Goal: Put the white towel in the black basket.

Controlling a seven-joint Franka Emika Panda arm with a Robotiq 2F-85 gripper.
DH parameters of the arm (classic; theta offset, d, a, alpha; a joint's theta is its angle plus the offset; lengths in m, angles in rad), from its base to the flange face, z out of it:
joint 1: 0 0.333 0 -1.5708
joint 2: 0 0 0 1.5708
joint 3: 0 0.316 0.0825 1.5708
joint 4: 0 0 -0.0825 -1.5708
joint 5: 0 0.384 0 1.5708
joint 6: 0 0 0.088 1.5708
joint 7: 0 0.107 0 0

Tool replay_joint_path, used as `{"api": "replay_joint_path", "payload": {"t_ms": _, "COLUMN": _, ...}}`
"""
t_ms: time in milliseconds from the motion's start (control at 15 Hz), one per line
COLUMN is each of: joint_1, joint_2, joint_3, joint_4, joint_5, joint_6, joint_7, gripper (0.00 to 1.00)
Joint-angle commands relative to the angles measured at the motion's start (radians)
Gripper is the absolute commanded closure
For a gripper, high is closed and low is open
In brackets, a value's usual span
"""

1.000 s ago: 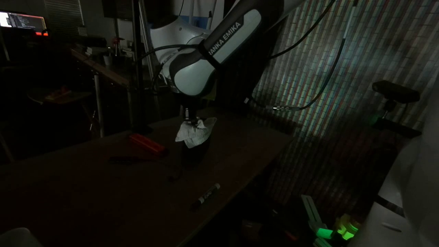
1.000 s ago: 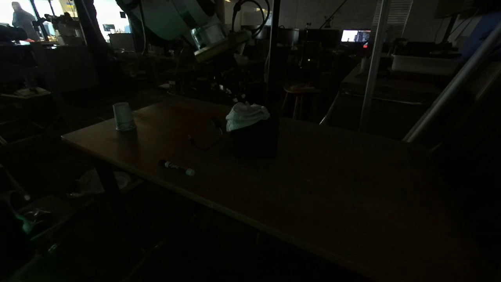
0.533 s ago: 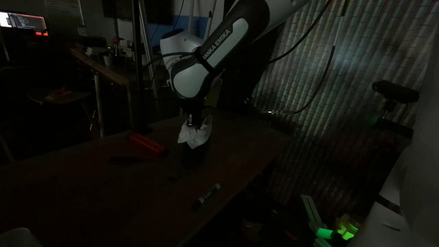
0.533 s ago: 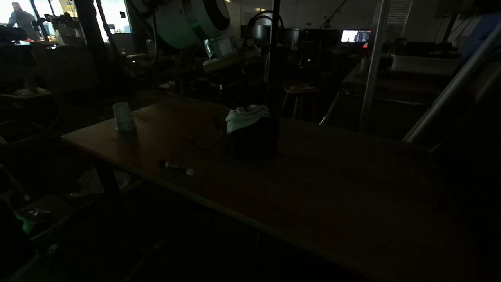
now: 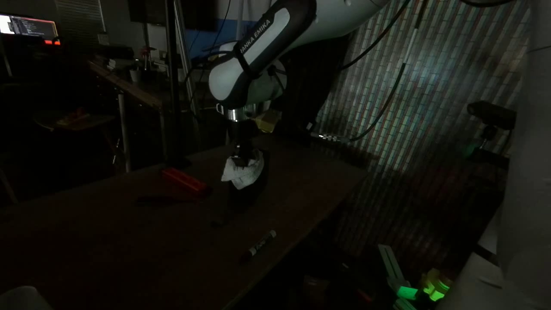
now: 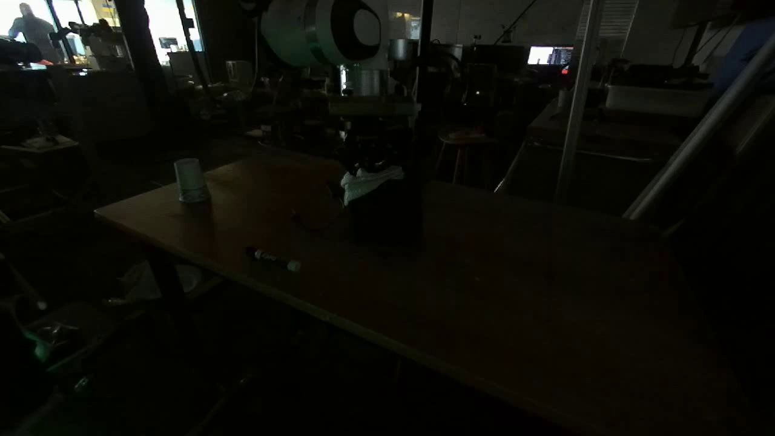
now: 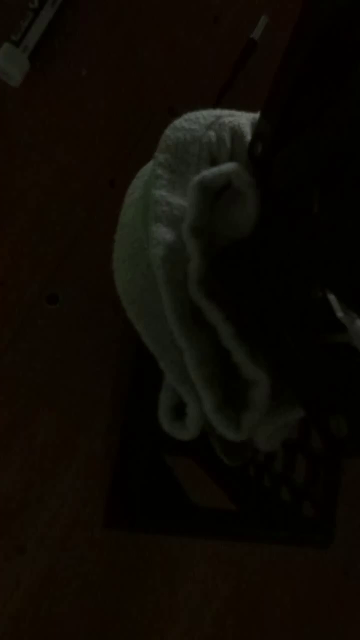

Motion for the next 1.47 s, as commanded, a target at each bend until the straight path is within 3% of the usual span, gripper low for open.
{"api": "replay_joint_path", "payload": {"t_ms": 0, "joint_1": -0.054, "joint_2": 0.051, "joint_3": 0.036, "joint_4": 0.068, "joint_5": 0.165, "joint_6": -0.085, "joint_7": -0.142, "gripper": 1.00}}
{"api": "replay_joint_path", "payload": {"t_ms": 600, "joint_1": -0.117, "joint_2": 0.078, "joint_3": 0.015, "joint_4": 0.169, "joint_5": 0.337, "joint_6": -0.224, "joint_7": -0.245, "gripper": 1.00}}
{"api": "replay_joint_path", "payload": {"t_ms": 1067, "joint_1": -0.096, "joint_2": -0.076, "joint_3": 0.001, "joint_4": 0.076, "joint_5": 0.311, "joint_6": -0.169, "joint_7": -0.219, "gripper": 0.99}}
{"api": "replay_joint_path", "payload": {"t_ms": 1400, "joint_1": -0.046, "joint_2": -0.184, "joint_3": 0.006, "joint_4": 0.021, "joint_5": 0.280, "joint_6": -0.167, "joint_7": -0.213, "gripper": 0.99}}
